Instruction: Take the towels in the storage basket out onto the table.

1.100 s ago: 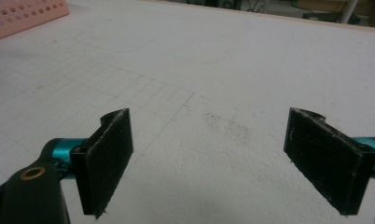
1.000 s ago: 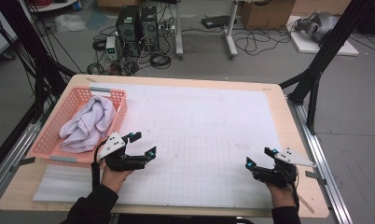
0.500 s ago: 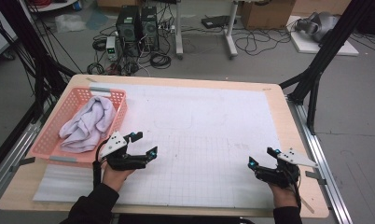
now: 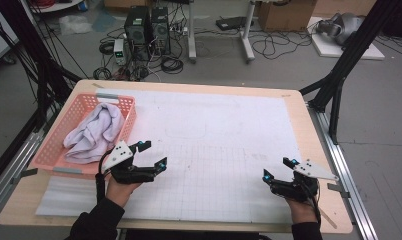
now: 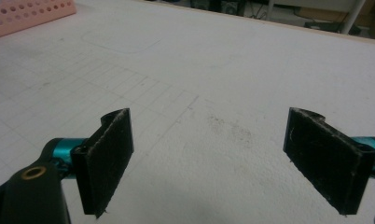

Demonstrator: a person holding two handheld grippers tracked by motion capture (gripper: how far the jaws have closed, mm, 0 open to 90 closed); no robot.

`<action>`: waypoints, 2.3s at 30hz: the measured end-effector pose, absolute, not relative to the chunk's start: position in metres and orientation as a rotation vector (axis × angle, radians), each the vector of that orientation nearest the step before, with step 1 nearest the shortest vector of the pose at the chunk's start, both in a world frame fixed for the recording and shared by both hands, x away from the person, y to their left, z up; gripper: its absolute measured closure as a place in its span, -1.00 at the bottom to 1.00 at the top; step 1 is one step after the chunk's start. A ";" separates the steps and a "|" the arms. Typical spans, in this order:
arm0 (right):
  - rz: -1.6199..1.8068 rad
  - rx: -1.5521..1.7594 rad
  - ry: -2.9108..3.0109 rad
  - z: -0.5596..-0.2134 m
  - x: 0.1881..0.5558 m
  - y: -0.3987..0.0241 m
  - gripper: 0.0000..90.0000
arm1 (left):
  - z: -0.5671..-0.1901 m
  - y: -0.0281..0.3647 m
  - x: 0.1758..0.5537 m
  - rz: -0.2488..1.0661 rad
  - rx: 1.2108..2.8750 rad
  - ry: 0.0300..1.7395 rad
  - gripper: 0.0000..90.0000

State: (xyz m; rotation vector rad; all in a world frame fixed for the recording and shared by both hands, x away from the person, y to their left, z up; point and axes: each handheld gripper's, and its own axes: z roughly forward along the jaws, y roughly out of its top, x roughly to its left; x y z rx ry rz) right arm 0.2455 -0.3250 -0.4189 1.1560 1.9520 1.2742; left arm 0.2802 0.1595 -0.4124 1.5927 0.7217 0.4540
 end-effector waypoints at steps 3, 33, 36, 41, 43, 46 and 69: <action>1.279 1.161 1.954 -0.419 0.245 -0.325 -0.68 | -0.406 0.162 0.279 0.463 1.593 0.709 -0.64; 1.294 1.173 1.959 -0.419 0.246 -0.322 -0.67 | -0.342 0.260 0.291 0.619 1.506 0.827 -0.65; 1.292 1.173 1.965 -0.420 0.247 -0.321 -0.67 | -0.339 0.275 0.301 0.626 1.516 0.864 -0.65; 1.294 1.181 1.961 -0.419 0.247 -0.322 -0.67 | -0.337 0.286 0.314 0.618 1.524 0.906 -0.65; 1.301 1.189 1.964 -0.420 0.247 -0.322 -0.67 | -0.335 0.289 0.319 0.624 1.526 0.918 -0.65; 1.297 1.185 1.966 -0.420 0.245 -0.322 -0.67 | -0.334 0.295 0.326 0.633 1.532 0.940 -0.65; 1.288 1.195 1.986 -0.422 0.247 -0.321 -0.67 | -0.383 0.327 0.381 0.611 1.798 1.304 -0.64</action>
